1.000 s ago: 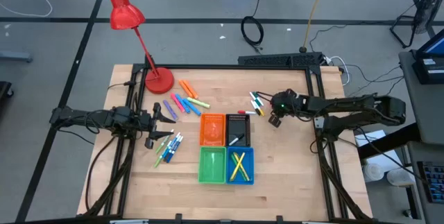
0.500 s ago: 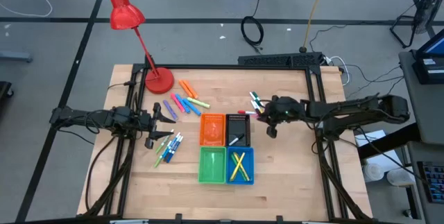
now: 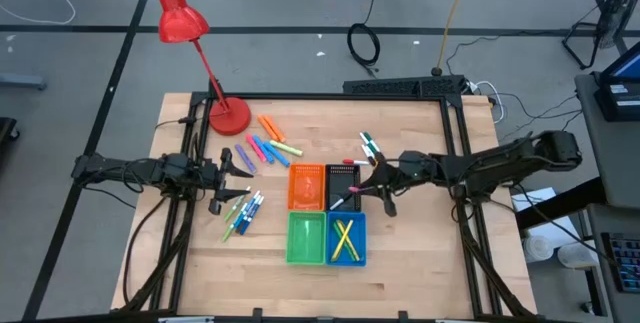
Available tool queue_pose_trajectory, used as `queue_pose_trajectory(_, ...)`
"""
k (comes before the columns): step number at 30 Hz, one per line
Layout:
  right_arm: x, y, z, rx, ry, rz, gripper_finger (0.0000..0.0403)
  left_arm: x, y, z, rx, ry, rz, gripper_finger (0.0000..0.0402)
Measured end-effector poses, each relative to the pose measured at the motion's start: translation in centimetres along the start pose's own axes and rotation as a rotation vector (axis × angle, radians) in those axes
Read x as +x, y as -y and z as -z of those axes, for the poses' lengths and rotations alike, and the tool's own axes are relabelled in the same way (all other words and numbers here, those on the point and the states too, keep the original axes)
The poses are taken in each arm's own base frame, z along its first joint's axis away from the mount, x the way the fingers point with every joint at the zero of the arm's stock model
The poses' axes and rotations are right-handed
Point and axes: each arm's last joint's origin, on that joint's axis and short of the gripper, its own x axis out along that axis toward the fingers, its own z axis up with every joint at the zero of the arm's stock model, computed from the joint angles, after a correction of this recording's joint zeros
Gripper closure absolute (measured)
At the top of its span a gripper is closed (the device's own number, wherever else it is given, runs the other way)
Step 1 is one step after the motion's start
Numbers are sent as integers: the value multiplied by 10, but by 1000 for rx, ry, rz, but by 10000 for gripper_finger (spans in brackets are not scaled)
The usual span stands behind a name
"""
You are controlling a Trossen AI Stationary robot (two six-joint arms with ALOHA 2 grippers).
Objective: Pick & Place Markers
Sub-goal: Put the pink highlighter pen into the black basket
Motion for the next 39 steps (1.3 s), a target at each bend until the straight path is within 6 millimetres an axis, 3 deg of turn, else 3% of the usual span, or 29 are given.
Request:
queue_pose_trajectory(16, 30, 4, 16, -18, 40, -9, 369, 0, 0, 0, 0, 0, 0, 190)
queue_pose_trajectory(39, 32, 5, 18, -44, 37, -3, 354, 0, 0, 0, 0, 0, 0, 190)
